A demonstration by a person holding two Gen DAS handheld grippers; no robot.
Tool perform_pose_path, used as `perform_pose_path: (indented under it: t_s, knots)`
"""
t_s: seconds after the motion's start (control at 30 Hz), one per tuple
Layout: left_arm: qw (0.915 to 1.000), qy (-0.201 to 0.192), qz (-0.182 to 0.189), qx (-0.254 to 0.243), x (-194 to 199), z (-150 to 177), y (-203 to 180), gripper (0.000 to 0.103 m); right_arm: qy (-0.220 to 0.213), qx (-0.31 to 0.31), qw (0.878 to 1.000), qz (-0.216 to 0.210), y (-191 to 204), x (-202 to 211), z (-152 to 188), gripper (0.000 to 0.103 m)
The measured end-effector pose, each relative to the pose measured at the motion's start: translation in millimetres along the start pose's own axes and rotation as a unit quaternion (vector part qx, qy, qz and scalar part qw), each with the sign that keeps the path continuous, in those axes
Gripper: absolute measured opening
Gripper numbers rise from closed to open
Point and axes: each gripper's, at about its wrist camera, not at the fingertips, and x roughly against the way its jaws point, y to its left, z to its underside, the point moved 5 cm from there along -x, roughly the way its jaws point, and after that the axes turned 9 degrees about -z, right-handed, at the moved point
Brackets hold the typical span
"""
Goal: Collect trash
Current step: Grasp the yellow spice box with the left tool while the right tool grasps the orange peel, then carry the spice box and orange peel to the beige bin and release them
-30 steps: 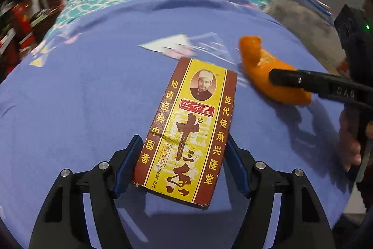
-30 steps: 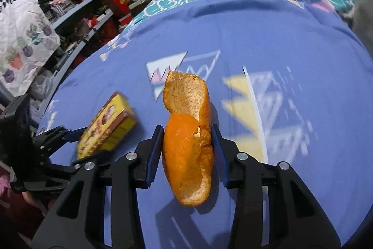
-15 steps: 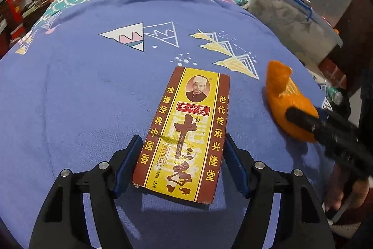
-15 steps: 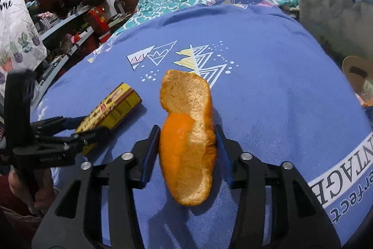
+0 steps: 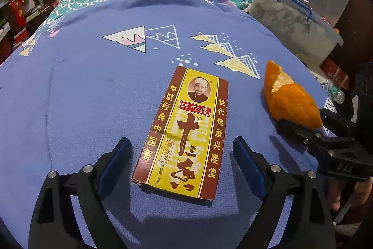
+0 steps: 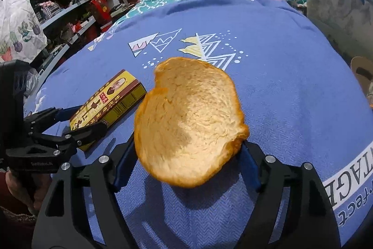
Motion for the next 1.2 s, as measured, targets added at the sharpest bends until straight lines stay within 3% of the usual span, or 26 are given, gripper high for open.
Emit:
perform_pose_path:
  t_s: [0.33, 0.47, 0.53, 0.6, 0.67, 0.93, 1.07, 1.2]
  knots:
    - [0.9984, 0.0, 0.045, 0.033, 3, -1, 12, 0.091, 0.004, 0.007, 1.0, 0.004, 1, -1, -1, 0.082]
    - [0.9984, 0.003, 0.044, 0.034, 3, -1, 11, 0.092, -0.002, 0.0, 1.0, -0.004, 0, 1, -1, 0.082]
    - [0.9988, 0.002, 0.038, 0.03, 3, -1, 9, 0.089, -0.008, -0.003, 1.0, -0.004, -2, 3, -2, 0.073]
    - [0.9996, -0.001, 0.024, 0.015, 3, -2, 5, 0.062, -0.025, -0.004, 1.0, -0.014, -2, 10, -4, 0.052]
    - [0.9995, 0.005, 0.031, 0.003, 2, -4, -3, 0.061, -0.029, -0.011, 0.999, -0.021, -4, 13, -3, 0.047]
    - [0.9925, 0.027, 0.114, -0.035, -9, -35, -66, 0.059, -0.08, -0.074, 0.994, -0.008, -50, 51, -10, 0.042]
    - [0.9864, 0.015, 0.148, -0.069, -10, -68, -117, 0.059, -0.123, -0.112, 0.986, 0.027, -97, 93, -22, 0.042]
    - [0.9794, 0.008, 0.173, -0.103, -15, -100, -173, 0.059, -0.158, -0.159, 0.969, 0.102, -169, 142, -40, 0.042]
